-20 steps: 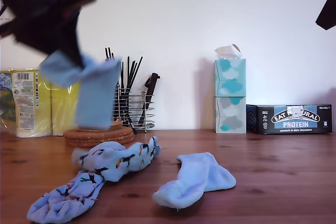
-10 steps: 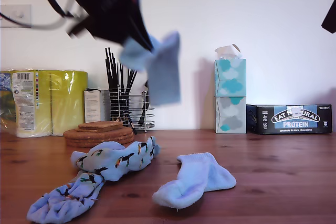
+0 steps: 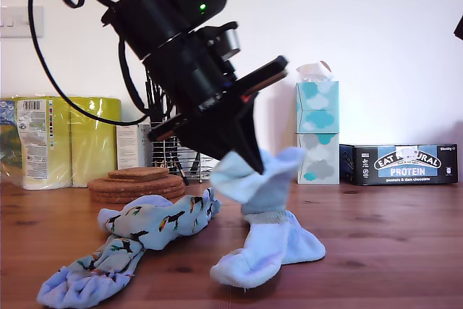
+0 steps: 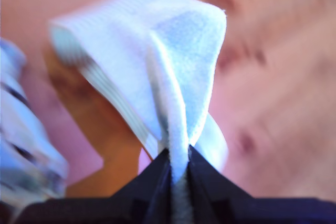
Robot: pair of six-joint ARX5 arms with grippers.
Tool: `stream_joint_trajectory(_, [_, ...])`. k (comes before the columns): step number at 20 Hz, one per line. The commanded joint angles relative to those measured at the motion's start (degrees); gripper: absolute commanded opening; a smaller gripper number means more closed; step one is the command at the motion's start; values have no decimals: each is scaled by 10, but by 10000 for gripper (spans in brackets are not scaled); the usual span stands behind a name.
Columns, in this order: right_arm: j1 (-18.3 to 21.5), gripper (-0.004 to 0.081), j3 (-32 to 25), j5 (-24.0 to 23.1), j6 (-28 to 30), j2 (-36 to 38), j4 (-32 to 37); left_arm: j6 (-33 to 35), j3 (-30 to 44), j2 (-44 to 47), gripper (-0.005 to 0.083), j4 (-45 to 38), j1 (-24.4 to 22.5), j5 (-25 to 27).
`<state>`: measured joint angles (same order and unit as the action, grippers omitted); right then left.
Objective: Pair up the socks based on colour and pattern, by placing each sock on top of its pair
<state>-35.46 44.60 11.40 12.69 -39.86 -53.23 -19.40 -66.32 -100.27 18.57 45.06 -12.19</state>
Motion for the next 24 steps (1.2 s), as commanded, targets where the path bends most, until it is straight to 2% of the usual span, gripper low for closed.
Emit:
stream_joint_trajectory(1, [-2,-13,1,0,-3,4,1,-7,2,-2,-24,21,14,-25])
stream_joint_trajectory(3, [-2,-13,1,0,-3,4,1,-8,1,-2,-24,50,20,-53])
stream_joint_trajectory(8, [-2,-13,1,0,-3,5,0,-7,1,-4,-23,86,23,-21])
stream_joint_trajectory(10, [-2,-13,1,0,-3,5,0,-8,1,-4,53,85,21,-21])
stream_joint_trajectory(12, [-2,-13,1,0,-3,5,0,-17,1,-4,212,85,23,-32])
stream_joint_trajectory(13, [-2,-13,1,-1,-3,4,0,-17,1,-4,258,85,26,-44])
stream_joint_trajectory(15, [-2,-13,1,-10,-2,4,2,-29,1,-4,286,87,35,-70])
stream_joint_trajectory(20, [-2,-13,1,-11,-2,4,3,-26,-10,-3,421,101,35,-70])
stream_joint_trajectory(24, [-2,-13,1,-11,-1,4,3,9,-96,-2,451,200,10,-70])
